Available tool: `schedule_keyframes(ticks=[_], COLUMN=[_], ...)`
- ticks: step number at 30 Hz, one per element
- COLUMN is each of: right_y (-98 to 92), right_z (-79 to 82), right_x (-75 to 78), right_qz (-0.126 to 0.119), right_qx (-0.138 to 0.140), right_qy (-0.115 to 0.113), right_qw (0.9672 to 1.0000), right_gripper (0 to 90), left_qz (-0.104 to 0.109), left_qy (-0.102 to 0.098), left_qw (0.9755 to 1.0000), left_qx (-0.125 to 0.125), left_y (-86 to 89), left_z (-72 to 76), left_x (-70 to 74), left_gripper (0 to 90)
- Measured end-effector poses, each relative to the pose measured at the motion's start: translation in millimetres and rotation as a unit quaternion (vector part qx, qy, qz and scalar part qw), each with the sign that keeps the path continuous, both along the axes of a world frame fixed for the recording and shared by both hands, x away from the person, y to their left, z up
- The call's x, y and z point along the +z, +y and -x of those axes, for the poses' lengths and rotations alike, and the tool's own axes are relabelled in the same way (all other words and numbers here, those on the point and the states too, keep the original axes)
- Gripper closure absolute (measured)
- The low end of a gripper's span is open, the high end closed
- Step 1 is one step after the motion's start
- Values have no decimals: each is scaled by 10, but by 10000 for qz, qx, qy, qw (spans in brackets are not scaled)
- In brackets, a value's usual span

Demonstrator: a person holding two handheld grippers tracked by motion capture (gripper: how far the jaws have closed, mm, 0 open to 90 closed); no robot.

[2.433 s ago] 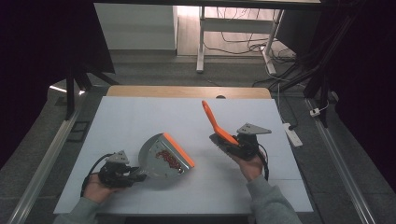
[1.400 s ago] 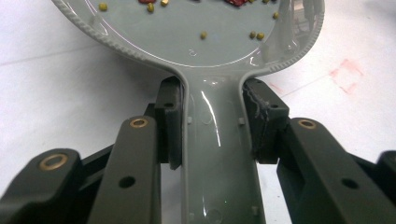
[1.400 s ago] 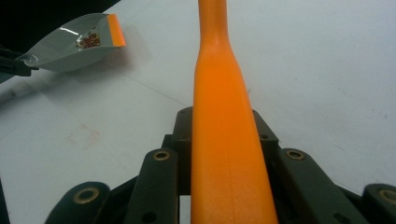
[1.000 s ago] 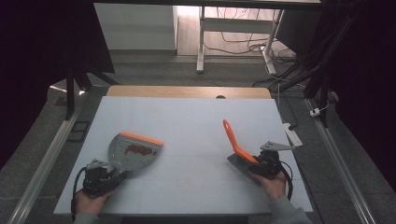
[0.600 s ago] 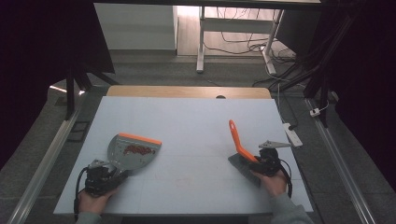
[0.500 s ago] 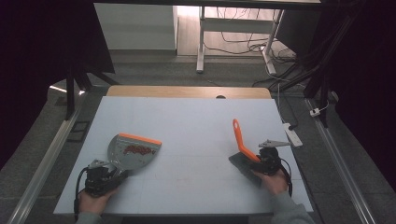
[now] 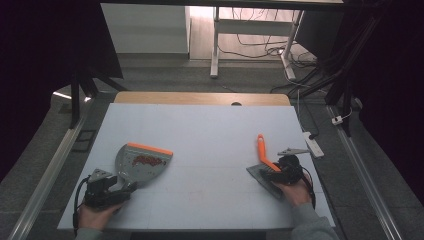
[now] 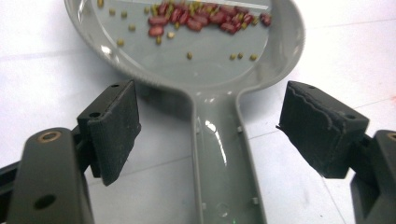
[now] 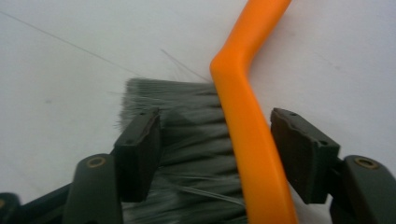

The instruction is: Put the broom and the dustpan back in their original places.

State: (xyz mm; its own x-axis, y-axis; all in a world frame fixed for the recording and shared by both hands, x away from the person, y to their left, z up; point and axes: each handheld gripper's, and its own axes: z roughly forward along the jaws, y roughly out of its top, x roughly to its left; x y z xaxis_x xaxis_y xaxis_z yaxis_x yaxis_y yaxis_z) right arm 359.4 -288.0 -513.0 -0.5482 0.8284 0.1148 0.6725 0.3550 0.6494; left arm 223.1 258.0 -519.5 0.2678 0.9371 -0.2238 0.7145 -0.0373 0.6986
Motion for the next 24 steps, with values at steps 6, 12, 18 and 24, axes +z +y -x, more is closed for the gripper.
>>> schedule_keyframes(ticks=[6, 12, 18, 24], right_y=[-37, 70, 175, 220], right_z=[37, 143, 202, 243], right_x=[90, 186, 192, 188], right_qz=[-12, -180, -217, -228], right_qx=[-85, 573, 1241, 1497], right_qy=[-319, -680, -840, -913], right_qw=[9995, 9959, 9885, 9842], right_gripper=[359, 404, 425, 431], left_qz=[-37, 6, -28, -39], left_qy=[-181, -324, -375, -362], left_qw=[9994, 9973, 9933, 9904], left_qx=[-298, -661, -1091, -1334], left_y=[-32, -45, -113, -144], left_z=[-7, -22, -73, -132], left_x=[71, 116, 136, 136], left_gripper=[213, 231, 245, 255])
